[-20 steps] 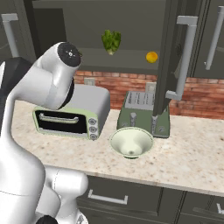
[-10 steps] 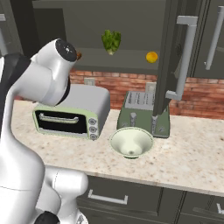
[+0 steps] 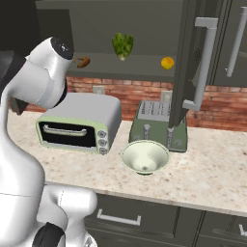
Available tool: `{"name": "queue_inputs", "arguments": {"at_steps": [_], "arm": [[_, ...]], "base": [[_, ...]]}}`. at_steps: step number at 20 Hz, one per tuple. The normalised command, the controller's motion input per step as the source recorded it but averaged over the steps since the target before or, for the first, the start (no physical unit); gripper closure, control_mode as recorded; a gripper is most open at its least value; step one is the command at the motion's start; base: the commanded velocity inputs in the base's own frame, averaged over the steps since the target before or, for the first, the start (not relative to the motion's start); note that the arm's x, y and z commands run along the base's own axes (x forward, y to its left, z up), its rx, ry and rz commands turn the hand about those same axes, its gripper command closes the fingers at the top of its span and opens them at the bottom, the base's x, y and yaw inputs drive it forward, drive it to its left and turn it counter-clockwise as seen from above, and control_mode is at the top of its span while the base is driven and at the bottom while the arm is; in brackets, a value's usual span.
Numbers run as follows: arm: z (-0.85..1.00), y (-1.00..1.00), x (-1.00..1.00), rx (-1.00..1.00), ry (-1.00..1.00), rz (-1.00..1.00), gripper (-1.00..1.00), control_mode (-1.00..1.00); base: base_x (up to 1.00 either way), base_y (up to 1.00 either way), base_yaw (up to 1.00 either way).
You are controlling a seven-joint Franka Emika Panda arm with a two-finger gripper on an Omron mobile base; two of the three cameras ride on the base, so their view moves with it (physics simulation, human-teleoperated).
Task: Open the cabinet. Pick the banana and mango from the cabinet and place them into the bowl. Then close the cabinet.
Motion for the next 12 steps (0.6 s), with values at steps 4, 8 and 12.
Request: {"name": "queue_inputs", "arguments": {"at_steps": [4,8,12], "arm": [[0.00,0.32,0.00,-0.02,0.00,0.12,-1.00,-1.00],[-0.02,0.27,0.00,-0.02,0.00,0.10,-1.00,-1.00],[-0.02,0.22,0.00,-0.01,0.00,0.07,-1.00,-1.00]], "base": [[0.00,0.00,0.00],[0.00,0.00,0.00],[0.00,0.00,0.00]]}}
